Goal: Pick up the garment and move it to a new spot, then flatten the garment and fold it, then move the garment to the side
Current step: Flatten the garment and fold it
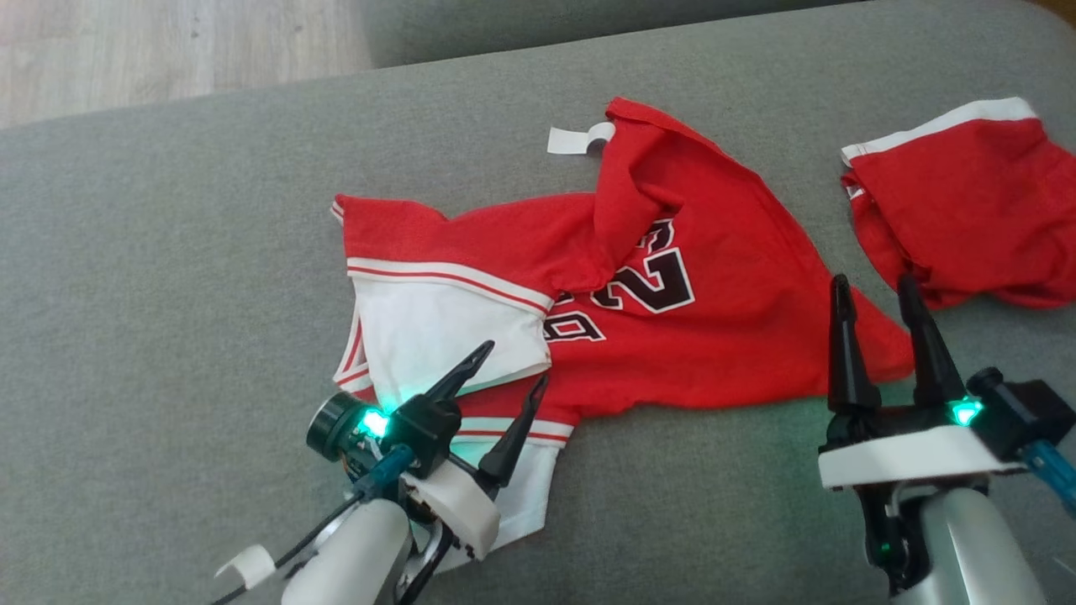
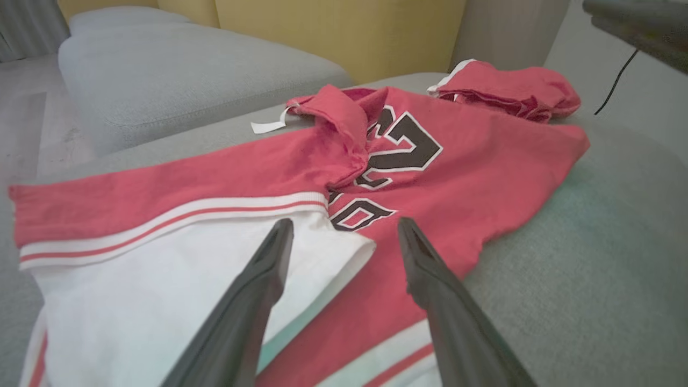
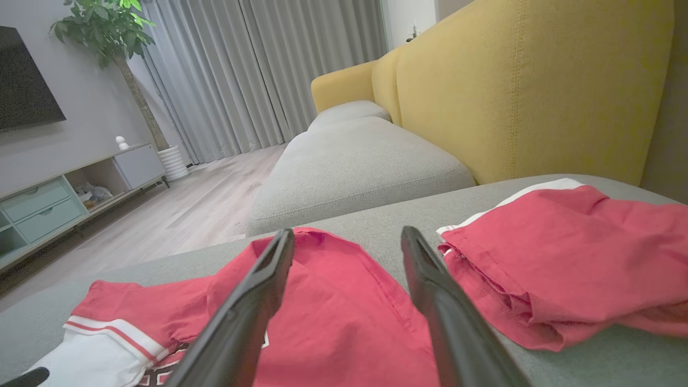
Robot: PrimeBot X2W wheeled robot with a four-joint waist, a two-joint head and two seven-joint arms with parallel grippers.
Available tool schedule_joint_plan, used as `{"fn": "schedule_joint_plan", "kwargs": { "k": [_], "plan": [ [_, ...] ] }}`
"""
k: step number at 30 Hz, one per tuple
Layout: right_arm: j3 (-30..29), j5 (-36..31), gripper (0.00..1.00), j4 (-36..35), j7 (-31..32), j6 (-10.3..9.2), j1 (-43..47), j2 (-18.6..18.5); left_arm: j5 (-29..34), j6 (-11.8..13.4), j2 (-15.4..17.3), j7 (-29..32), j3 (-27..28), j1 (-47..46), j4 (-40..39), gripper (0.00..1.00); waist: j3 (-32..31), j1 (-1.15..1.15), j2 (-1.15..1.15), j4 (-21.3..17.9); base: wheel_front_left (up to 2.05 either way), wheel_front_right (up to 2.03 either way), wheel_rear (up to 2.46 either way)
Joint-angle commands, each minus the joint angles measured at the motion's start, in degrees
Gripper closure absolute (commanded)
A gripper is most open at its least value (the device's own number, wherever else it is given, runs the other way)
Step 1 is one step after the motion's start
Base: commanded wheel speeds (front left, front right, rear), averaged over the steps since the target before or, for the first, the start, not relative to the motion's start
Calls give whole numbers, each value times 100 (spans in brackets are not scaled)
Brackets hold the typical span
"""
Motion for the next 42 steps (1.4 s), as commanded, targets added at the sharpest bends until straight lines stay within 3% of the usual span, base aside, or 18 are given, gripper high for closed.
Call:
{"fn": "schedule_joint_plan", "kwargs": {
  "k": [1,9,17,18,19,20,21,31,42],
  "plan": [
    [142,36,0,-168,-60,-4,-225,-28,-6,-25,79,-10,130,-286,-121,0,25,-1,0,-28,0,0,0],
    [174,134,0,-96,-61,-4,-300,-28,-2,33,111,83,17,-529,253,0,173,-1,0,-190,0,0,0],
    [194,231,0,-47,-61,-4,-326,-28,-35,294,126,113,115,-681,604,0,223,-1,0,-322,0,0,0],
    [196,236,0,-43,-61,-4,-326,-28,-49,298,120,99,117,-687,623,32,219,-1,0,-329,0,0,0],
    [196,241,0,-39,-61,-4,-326,-28,-62,293,112,79,113,-696,632,75,212,-1,0,-334,0,0,0],
    [196,241,0,-39,-61,-4,-326,-28,-62,293,112,79,113,-696,632,75,212,-1,0,-334,0,0,0],
    [197,244,0,-33,-61,-4,-326,-28,-70,290,108,52,109,-707,629,100,203,-1,0,-338,0,0,0],
    [232,233,0,97,-61,-4,-297,-28,-137,327,385,119,241,-963,216,100,26,-1,0,-380,0,0,0],
    [411,365,0,182,-61,-4,-453,-28,-302,76,1336,1073,604,-2443,-292,100,200,-1,0,-674,0,0,0]
  ]
}}
